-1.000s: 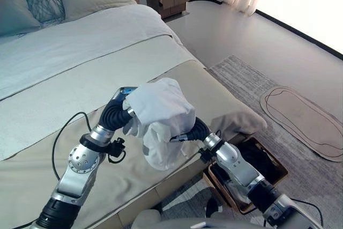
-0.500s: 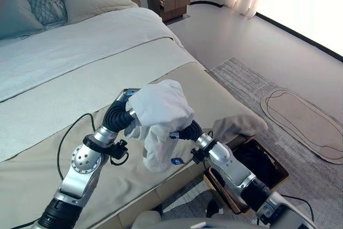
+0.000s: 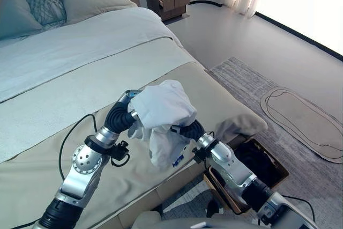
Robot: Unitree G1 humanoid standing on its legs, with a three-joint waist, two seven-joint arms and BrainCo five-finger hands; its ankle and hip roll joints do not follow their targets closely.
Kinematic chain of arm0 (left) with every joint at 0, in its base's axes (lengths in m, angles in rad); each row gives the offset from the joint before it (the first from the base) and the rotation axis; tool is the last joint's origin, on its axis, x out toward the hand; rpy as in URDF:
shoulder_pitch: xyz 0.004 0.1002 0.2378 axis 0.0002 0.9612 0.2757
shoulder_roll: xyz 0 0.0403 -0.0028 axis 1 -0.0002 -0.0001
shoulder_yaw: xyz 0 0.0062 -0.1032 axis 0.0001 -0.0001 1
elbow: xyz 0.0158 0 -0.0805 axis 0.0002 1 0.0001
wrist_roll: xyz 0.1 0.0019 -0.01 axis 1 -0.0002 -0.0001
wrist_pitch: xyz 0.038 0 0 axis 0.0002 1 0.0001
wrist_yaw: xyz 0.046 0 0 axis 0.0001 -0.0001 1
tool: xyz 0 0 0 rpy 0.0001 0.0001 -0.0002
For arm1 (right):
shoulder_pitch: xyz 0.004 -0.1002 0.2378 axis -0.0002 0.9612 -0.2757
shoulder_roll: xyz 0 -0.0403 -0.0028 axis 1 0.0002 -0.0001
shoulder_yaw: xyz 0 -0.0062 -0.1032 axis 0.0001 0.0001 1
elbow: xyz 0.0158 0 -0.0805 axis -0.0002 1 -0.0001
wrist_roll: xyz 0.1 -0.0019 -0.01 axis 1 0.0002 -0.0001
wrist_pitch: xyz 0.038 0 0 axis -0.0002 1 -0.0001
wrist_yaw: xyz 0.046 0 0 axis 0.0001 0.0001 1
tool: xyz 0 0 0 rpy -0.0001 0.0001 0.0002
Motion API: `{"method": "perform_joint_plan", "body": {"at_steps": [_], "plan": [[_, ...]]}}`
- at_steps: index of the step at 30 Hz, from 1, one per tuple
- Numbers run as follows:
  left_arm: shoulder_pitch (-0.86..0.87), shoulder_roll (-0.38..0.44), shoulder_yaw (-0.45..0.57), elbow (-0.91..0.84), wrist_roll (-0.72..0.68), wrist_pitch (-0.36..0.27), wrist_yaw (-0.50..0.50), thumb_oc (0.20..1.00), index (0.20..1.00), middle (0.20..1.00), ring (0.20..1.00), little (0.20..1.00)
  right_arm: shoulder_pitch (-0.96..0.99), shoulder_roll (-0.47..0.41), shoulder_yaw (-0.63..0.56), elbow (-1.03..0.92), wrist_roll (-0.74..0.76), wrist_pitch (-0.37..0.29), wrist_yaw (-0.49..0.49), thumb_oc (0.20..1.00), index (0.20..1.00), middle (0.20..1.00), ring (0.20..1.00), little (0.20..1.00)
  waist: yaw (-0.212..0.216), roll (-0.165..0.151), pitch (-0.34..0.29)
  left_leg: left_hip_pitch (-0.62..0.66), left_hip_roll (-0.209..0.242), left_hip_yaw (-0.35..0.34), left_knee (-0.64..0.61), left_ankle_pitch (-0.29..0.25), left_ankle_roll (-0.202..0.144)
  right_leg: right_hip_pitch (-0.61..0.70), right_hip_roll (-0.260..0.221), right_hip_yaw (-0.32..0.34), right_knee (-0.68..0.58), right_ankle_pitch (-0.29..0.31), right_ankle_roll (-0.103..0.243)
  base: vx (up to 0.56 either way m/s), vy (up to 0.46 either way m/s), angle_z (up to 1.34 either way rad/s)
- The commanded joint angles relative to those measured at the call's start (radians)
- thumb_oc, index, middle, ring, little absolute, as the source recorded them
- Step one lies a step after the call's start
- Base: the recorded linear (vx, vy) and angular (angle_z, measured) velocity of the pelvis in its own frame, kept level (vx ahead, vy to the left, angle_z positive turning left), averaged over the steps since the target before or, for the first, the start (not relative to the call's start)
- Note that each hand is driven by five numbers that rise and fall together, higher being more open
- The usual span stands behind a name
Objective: Pick up clothes into the bucket
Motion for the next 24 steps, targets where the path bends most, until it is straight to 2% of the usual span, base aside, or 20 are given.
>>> {"method": "perform_joint_plan", "body": {"at_steps": [1,2,7,11,16,20,24], "plan": [[-0.011,-0.029,0.028,-0.033,-0.028,-0.057,0.043,0.200,0.200,0.200,0.200,0.200,0.005,0.039,-0.050,-0.022,0.078,-0.047,0.000,0.200,0.200,0.200,0.200,0.200,0.005,-0.044,-0.021,-0.027,0.008,0.006,0.034,-0.021,-0.002,-0.018,-0.064,0.002,0.045,0.011,0.054,0.00,0.000,0.00],[-0.005,-0.036,0.030,-0.031,-0.022,-0.057,0.048,1.000,1.000,1.000,1.000,1.000,0.012,0.039,-0.056,-0.021,0.085,-0.046,0.002,0.200,0.200,0.200,0.200,0.200,0.004,-0.044,-0.021,-0.025,0.009,0.006,0.034,-0.022,-0.002,-0.017,-0.064,0.001,0.045,0.011,0.054,0.00,0.000,0.00],[0.029,-0.098,0.059,0.022,-0.007,-0.063,0.091,1.000,1.000,1.000,1.000,1.000,0.054,0.029,-0.105,-0.020,0.103,-0.055,-0.013,0.200,0.200,0.200,0.200,0.200,0.004,-0.048,-0.022,-0.023,0.011,0.003,0.035,-0.022,-0.003,-0.011,-0.063,-0.001,0.043,0.008,0.053,0.00,0.000,0.00],[0.043,-0.097,0.069,0.057,0.058,-0.069,0.127,1.000,1.000,1.000,1.000,1.000,0.087,0.017,-0.165,-0.030,0.116,-0.065,-0.033,0.200,0.200,0.200,0.200,0.200,0.003,-0.049,-0.021,-0.023,0.012,0.002,0.036,-0.023,-0.002,-0.010,-0.062,-0.002,0.044,0.007,0.052,0.00,0.000,0.00],[0.063,-0.114,0.068,0.130,0.058,-0.067,0.142,1.000,1.000,1.000,1.000,1.000,0.118,0.023,-0.228,-0.031,0.161,-0.079,-0.050,0.200,0.200,0.200,0.200,0.200,0.001,-0.049,-0.023,-0.021,0.012,0.003,0.037,-0.025,0.000,-0.009,-0.064,-0.001,0.046,0.007,0.053,0.00,0.000,0.00],[0.091,-0.133,0.070,0.222,0.084,-0.061,0.163,1.000,1.000,1.000,1.000,1.000,0.160,0.033,-0.313,-0.023,0.222,-0.097,-0.064,0.200,0.200,0.200,0.200,0.200,-0.002,-0.049,-0.024,-0.020,0.010,0.002,0.037,-0.026,0.002,-0.006,-0.064,-0.003,0.045,0.005,0.053,0.00,0.000,0.00],[0.133,-0.160,0.103,0.335,0.102,-0.056,0.184,1.000,1.000,1.000,1.000,1.000,0.212,0.021,-0.432,-0.021,0.195,-0.122,-0.112,0.200,0.200,0.200,0.200,0.200,-0.006,-0.053,-0.023,-0.024,0.008,0.001,0.042,-0.029,0.004,-0.007,-0.066,-0.005,0.049,0.005,0.055,0.00,0.000,0.00]]}}
